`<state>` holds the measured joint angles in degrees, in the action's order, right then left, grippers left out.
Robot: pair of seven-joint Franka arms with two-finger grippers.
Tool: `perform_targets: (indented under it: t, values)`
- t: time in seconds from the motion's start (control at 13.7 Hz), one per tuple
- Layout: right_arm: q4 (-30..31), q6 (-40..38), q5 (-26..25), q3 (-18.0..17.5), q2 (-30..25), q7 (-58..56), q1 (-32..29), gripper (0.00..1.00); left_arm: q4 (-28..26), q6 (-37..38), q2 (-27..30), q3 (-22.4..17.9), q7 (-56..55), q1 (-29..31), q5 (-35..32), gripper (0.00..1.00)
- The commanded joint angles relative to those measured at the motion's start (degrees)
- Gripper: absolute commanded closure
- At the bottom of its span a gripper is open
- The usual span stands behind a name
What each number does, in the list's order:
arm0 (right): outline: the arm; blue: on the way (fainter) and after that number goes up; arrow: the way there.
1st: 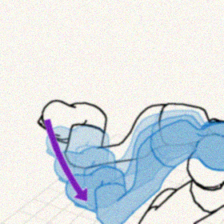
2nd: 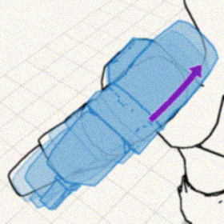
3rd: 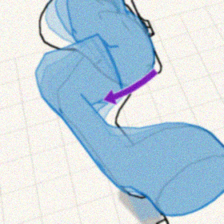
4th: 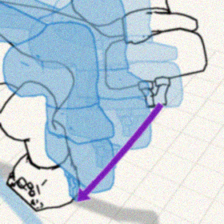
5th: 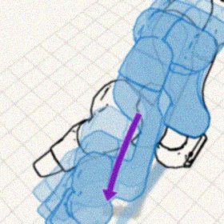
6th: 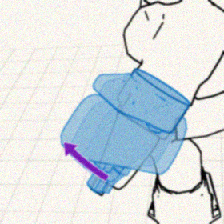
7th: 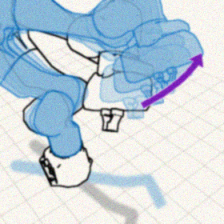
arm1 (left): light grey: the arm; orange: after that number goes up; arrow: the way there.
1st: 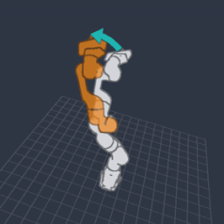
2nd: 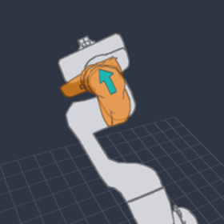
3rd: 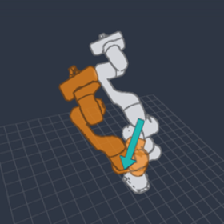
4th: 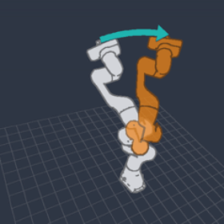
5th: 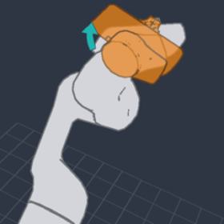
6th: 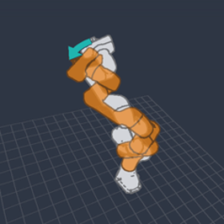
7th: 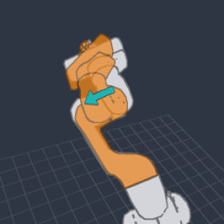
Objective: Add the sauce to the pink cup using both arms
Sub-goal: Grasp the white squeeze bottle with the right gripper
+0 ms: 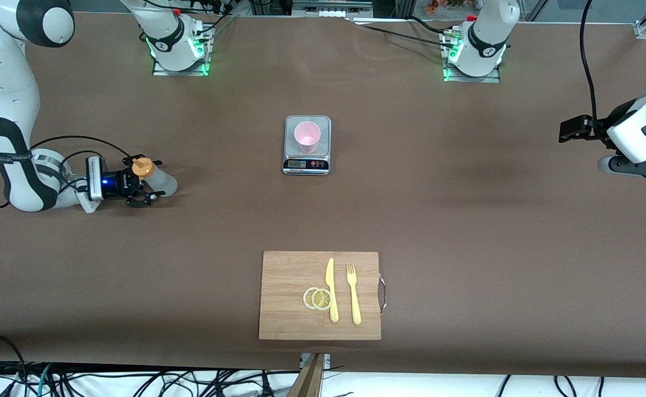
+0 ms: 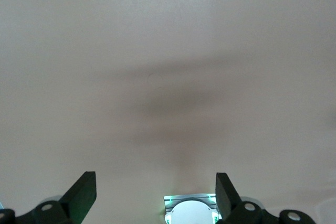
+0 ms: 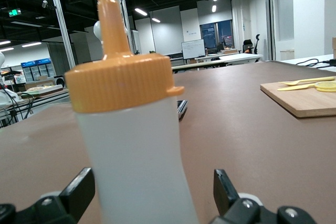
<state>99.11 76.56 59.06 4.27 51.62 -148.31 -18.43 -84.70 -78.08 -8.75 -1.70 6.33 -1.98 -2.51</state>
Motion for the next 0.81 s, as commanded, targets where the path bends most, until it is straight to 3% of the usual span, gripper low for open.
perform_targets:
  t: [0.0, 0.15, 0.22, 0.29, 0.37, 0.44, 0.51, 0.73]
  values:
    - [-1.6, 0.2, 1.5, -0.7, 1.2, 1.4, 0.6, 0.0, 0.1, 0.5, 0.2, 0.1, 1.5, 0.3, -1.9, 0.0]
    - [-1.9, 0.3, 1.4, -1.4, 1.3, 1.4, 0.8, 0.02, 0.1, 0.5, 0.2, 0.1, 1.4, 0.2, -1.8, 0.0]
    - [-2.0, 0.3, 1.3, -1.4, 1.3, 1.8, 0.8, 0.1, 0.2, 0.5, 0.2, 0.1, 1.5, 0.2, -1.8, 0.0]
    - [-2.5, 0.3, 1.0, -1.4, 1.3, 3.2, 0.9, 0.29, 0.2, 0.5, 0.2, 0.2, 1.4, 0.2, -1.8, 0.0]
    - [-3.7, 0.3, 0.0, -1.5, 1.3, 5.5, 1.4, 0.65, 0.2, 0.5, 0.2, 0.2, 1.4, 0.1, -1.8, 0.0]
    - [-4.1, 0.3, -1.7, -1.5, 1.2, 6.9, 1.6, 0.88, 0.2, 0.5, 0.2, 0.2, 1.4, 0.1, -1.8, 0.0]
    - [-4.5, 0.3, -2.8, -1.5, 1.1, 7.1, 1.7, 1.0, 0.2, 0.5, 0.2, 0.2, 1.4, 0.1, -1.8, 0.0]
    - [-4.9, 1.6, -3.6, -1.5, 0.5, 9.6, 3.5, 1.0, 0.2, 0.5, 0.2, 0.2, 1.4, 0.1, -1.8, 0.0]
